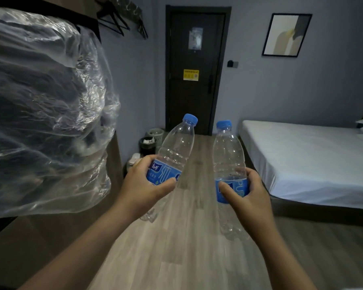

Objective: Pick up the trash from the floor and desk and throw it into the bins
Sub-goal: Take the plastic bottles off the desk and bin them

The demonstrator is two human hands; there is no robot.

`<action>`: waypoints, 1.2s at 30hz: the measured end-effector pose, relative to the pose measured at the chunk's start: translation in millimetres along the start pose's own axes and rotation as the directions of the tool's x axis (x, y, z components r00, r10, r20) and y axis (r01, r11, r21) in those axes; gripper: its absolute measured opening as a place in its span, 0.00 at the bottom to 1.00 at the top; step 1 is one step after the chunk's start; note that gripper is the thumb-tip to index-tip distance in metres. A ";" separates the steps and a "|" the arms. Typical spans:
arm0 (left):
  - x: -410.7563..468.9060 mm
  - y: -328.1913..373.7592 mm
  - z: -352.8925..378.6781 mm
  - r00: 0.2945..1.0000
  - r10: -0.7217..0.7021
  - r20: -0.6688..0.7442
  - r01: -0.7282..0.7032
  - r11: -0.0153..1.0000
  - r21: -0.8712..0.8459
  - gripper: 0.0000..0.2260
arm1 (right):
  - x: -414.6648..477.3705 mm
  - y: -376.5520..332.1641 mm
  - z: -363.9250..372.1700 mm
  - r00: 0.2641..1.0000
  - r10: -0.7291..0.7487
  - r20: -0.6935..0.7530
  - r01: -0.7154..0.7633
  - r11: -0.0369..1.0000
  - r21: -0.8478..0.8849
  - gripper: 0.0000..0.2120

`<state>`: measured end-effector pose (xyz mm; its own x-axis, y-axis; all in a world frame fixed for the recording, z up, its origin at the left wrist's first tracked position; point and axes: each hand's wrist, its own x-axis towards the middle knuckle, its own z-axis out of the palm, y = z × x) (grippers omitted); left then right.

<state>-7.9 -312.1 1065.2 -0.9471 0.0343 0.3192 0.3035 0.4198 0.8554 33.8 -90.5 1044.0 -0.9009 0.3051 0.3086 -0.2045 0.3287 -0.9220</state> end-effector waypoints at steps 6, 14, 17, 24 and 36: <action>78.3 -21.8 36.4 0.999 0.017 0.040 -0.017 1.000 -0.015 0.19 | 73.4 24.8 7.4 0.999 0.005 -0.046 -0.007 1.000 -0.030 0.22; 221.1 -50.5 56.2 0.996 0.059 0.060 -0.057 0.998 -0.042 0.20 | 204.3 39.1 44.7 0.997 0.006 -0.075 -0.010 0.999 -0.052 0.25; 271.6 -54.8 69.6 0.994 0.070 0.085 -0.065 0.996 -0.055 0.19 | 252.0 48.3 53.6 0.993 0.002 -0.115 -0.005 0.999 -0.031 0.23; 371.1 -70.7 128.4 0.990 0.066 0.123 -0.058 0.996 -0.069 0.19 | 352.5 83.9 53.7 0.984 0.012 -0.179 -0.018 0.999 -0.034 0.22; 549.7 -76.4 239.6 0.998 0.060 0.023 -0.059 0.997 -0.046 0.17 | 580.9 160.9 20.8 0.994 -0.025 -0.103 0.024 1.000 -0.009 0.24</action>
<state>-576.7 -108.1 1077.5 -0.9295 0.0805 0.3600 0.3629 0.3749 0.8531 -530.4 121.1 1070.1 -0.8514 0.3872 0.3537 -0.2224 0.3442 -0.9122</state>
